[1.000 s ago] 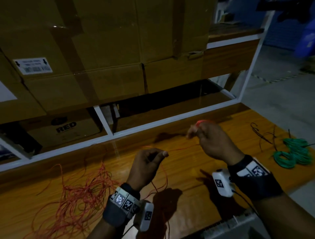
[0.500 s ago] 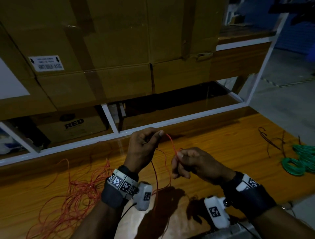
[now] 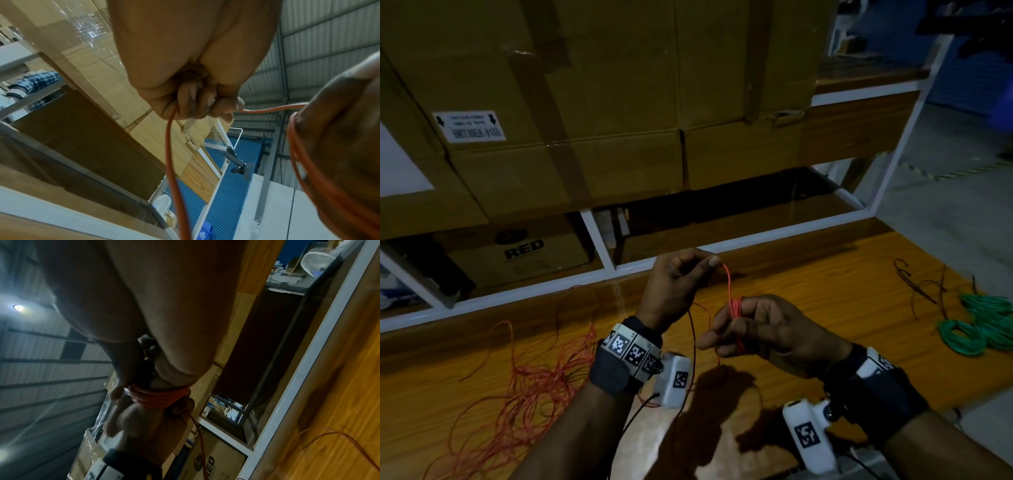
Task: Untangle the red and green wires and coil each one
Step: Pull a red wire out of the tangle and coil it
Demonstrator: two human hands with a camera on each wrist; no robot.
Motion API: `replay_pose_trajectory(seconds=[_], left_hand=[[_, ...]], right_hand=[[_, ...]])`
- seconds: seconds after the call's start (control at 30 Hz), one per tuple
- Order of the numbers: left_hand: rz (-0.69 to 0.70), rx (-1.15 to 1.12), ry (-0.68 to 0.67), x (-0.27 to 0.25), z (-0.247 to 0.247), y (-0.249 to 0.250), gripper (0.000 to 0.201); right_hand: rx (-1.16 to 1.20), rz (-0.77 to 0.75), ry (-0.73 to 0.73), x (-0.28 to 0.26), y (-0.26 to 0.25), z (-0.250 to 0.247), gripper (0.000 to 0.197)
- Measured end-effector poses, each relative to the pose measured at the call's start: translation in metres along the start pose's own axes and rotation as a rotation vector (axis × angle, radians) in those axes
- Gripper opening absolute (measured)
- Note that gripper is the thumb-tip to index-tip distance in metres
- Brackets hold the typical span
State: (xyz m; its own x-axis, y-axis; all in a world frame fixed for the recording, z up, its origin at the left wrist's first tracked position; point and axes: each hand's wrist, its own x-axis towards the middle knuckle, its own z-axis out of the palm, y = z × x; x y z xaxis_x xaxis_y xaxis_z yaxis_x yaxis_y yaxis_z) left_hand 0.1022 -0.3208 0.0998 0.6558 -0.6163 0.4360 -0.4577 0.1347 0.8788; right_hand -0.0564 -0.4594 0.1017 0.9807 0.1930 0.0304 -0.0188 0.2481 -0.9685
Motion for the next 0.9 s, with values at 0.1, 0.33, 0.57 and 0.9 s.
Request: replay_pose_trajectory(seconds=[0.1,0.33,0.57,0.9], left_hand=[[0.017,-0.001,-0.023,0.002,0.001,0.001,0.014],[-0.083,0.035,-0.135,-0.006,0.021,-0.010,0.026],[-0.210,-0.081,-0.058,-0.045,0.038,-0.030,0.027],[-0.251,0.266,0.063,-0.086,0.023,-0.038,0.031]], right_hand=[[-0.003,0.035,0.011,0.002,0.002,0.004,0.021],[0.371,-0.082,0.023,0.012,-0.026,0.015,0.026],[0.293,-0.355,0.412,0.028,-0.048,-0.008,0.021],[-1.352,-0.212,0.522,0.029,-0.003,-0.056,0.012]])
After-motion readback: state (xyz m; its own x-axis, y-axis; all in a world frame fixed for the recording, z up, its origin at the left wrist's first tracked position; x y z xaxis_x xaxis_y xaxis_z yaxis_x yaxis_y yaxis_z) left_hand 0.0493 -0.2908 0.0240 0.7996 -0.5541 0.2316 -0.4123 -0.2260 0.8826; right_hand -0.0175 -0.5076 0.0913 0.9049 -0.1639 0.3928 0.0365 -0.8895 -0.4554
